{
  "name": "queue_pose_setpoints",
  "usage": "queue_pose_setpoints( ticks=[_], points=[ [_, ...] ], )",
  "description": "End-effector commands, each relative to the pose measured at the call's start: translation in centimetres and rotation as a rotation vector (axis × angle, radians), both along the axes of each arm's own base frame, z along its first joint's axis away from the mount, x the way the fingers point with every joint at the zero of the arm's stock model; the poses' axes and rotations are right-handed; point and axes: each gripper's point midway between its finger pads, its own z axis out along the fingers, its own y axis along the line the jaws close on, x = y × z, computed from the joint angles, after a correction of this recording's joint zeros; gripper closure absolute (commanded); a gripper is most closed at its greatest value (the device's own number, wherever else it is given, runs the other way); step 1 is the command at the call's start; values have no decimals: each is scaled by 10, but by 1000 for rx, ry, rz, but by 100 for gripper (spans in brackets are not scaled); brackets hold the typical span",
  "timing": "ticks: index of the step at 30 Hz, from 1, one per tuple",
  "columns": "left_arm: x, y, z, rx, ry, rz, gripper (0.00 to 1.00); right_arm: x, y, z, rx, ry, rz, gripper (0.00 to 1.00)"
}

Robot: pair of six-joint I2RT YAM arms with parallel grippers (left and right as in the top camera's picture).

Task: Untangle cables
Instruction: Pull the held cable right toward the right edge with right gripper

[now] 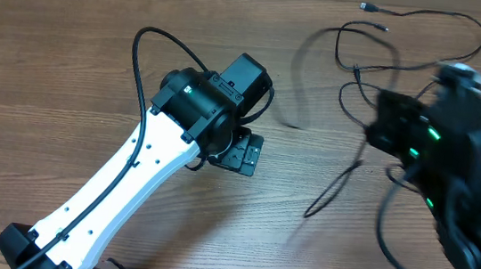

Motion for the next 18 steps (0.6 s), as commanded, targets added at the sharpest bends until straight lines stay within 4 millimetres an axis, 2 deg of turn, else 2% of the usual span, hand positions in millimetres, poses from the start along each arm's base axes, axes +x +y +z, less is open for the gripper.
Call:
queue_pose_setpoints(
  ticks=[1,11,18],
  points=[
    [3,1,7,6,-34,19,1,-11,-38,17,-67,-63,-148,96],
    [3,2,7,7,-33,19,0,-30,-110,3,-121,16,-419,96],
    [3,1,7,6,-34,19,0,-42,-151,-3,-124,54,-588,96]
  ],
)
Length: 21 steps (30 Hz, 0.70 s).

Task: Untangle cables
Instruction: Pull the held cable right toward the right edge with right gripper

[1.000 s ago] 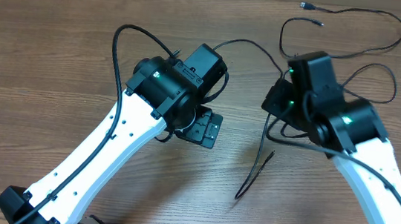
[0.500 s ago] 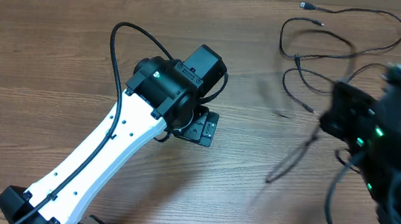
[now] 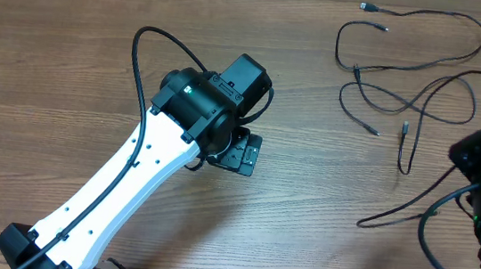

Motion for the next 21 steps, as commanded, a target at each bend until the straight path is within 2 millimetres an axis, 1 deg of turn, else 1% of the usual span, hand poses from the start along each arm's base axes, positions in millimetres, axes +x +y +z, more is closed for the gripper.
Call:
queue_pose_setpoints(
  ticks=[1,5,9,12,16,19,21],
  points=[
    [3,0,7,-3,-32,15,1,-10,-26,7,-7,-20,-115,96],
    [3,0,7,-3,-32,14,0,-16,-52,3,-8,0,-229,96],
    [3,0,7,-2,-32,14,0,-20,-80,-7,-4,45,-343,96],
    [3,0,7,-1,-30,14,0,-22,-101,-20,5,104,-425,96],
    [3,0,7,0,-30,14,0,-25,-127,-42,28,201,-517,96],
    [3,1,7,3,-33,15,0,-24,-139,-63,66,281,-547,96],
    [4,2,7,10,-38,17,1,-19,-141,-76,105,322,-539,96]
  ],
)
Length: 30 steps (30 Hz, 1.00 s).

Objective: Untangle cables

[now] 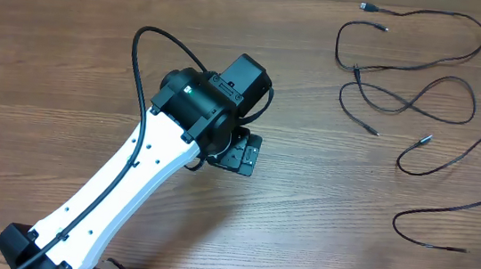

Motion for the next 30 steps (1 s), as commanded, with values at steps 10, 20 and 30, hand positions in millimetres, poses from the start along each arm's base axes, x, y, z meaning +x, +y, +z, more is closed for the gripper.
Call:
queue_pose_setpoints(
  ticks=[10,20,30],
  points=[
    [4,2,7,11,-38,17,0,21,-9,-76,214,235,-11,92],
    [4,2,7,11,-39,16,0,27,-13,-121,295,357,-54,91],
    [6,1,7,9,-46,17,1,29,6,-146,415,365,-19,39]
  ],
)
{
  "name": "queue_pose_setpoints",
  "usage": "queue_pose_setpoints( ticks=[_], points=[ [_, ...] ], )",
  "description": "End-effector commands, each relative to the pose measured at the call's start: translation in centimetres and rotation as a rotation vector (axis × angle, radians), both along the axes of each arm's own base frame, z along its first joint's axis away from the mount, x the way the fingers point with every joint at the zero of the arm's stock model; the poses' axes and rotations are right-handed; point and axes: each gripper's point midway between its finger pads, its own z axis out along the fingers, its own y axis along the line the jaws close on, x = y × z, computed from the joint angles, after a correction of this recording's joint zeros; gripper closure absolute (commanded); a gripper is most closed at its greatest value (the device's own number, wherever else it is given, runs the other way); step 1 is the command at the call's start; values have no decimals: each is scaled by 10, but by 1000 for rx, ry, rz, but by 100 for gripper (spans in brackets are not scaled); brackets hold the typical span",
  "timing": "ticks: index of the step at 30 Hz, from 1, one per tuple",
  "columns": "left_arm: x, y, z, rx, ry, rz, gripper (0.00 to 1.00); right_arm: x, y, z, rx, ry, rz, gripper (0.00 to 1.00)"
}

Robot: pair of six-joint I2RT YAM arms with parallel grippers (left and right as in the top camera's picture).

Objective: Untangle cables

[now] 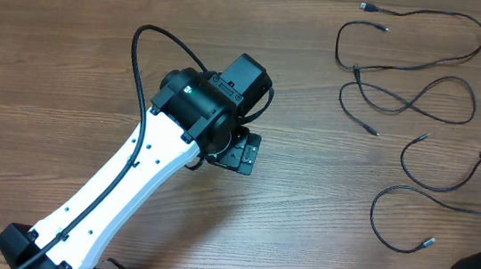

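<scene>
Two thin black cables (405,103) lie crossed over each other at the far right of the wooden table (69,63), with small plugs at their ends. A third black cable (396,191) lies apart from them nearer the front, in two open loops with one plug (423,137) up and one (430,243) down. It runs to my right gripper, a dark shape cut by the right edge, jaws hidden. My left gripper (240,155) points down at the table's middle, far from the cables, its jaws hidden under the wrist.
The white left arm (119,184) stretches from the front left corner to the table's middle, with its own black hose (145,62) arching over it. The right arm's base shows at the front right corner.
The right arm's dark wrist has come into view at the right edge. The loose cable's lower loop has shifted left, and its lower plug now lies further left. The left arm has not moved.
The right arm was blurred over the tangle at the right with a cable lifted. Then it stood at the front right with one cable stretched toward it. Then that cable lay apart from the other two, where it still lies in wider loops.
</scene>
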Motion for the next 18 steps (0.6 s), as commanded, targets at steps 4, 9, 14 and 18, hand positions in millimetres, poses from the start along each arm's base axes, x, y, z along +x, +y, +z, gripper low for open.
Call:
queue_pose_setpoints(
  ticks=[4,9,14,18],
  points=[
    [4,-1,7,-3,-32,14,1,-4,11,-21,65,15,0,34],
    [4,-1,7,-3,-33,14,0,-13,23,-52,125,42,1,33],
    [4,-1,7,-3,-33,14,0,-11,42,-76,224,9,3,32],
    [4,-1,7,-4,-33,14,1,-13,45,-90,232,6,3,37]
  ],
)
